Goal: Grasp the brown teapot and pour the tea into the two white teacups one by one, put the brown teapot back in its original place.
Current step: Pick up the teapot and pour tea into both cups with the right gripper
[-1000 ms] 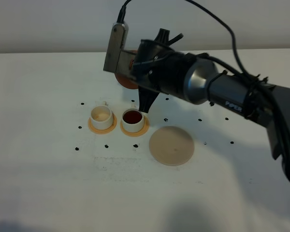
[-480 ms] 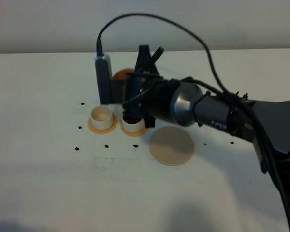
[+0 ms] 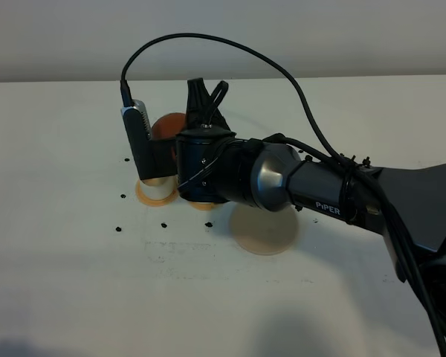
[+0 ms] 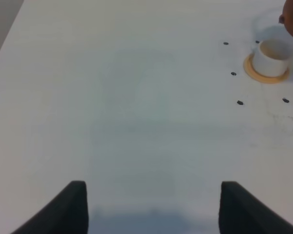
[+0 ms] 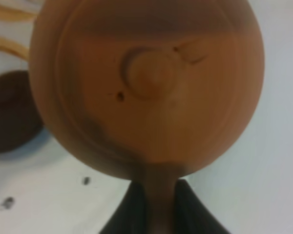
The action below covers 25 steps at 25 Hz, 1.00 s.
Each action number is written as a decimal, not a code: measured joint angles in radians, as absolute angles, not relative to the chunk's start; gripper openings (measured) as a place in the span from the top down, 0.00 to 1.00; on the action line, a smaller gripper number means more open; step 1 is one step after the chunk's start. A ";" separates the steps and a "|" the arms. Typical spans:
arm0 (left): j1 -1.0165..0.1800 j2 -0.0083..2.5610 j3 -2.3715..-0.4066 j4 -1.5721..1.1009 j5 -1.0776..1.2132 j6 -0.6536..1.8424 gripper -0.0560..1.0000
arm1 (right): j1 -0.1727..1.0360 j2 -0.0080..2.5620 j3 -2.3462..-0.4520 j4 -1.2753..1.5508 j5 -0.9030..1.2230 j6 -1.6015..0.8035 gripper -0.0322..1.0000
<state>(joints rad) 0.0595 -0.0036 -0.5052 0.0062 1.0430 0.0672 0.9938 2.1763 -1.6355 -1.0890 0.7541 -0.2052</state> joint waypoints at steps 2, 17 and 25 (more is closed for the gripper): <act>0.060 -0.004 -0.505 0.006 1.043 0.067 0.39 | 0.994 2.176 -1.635 -1.127 0.756 -0.205 0.89; 0.060 -0.004 -0.505 0.006 1.043 0.067 0.39 | 0.989 2.176 -1.635 -1.199 0.751 -0.205 0.89; 0.060 -0.004 -0.505 0.006 1.043 0.067 0.39 | 0.955 2.176 -1.608 -1.226 0.738 -0.205 0.89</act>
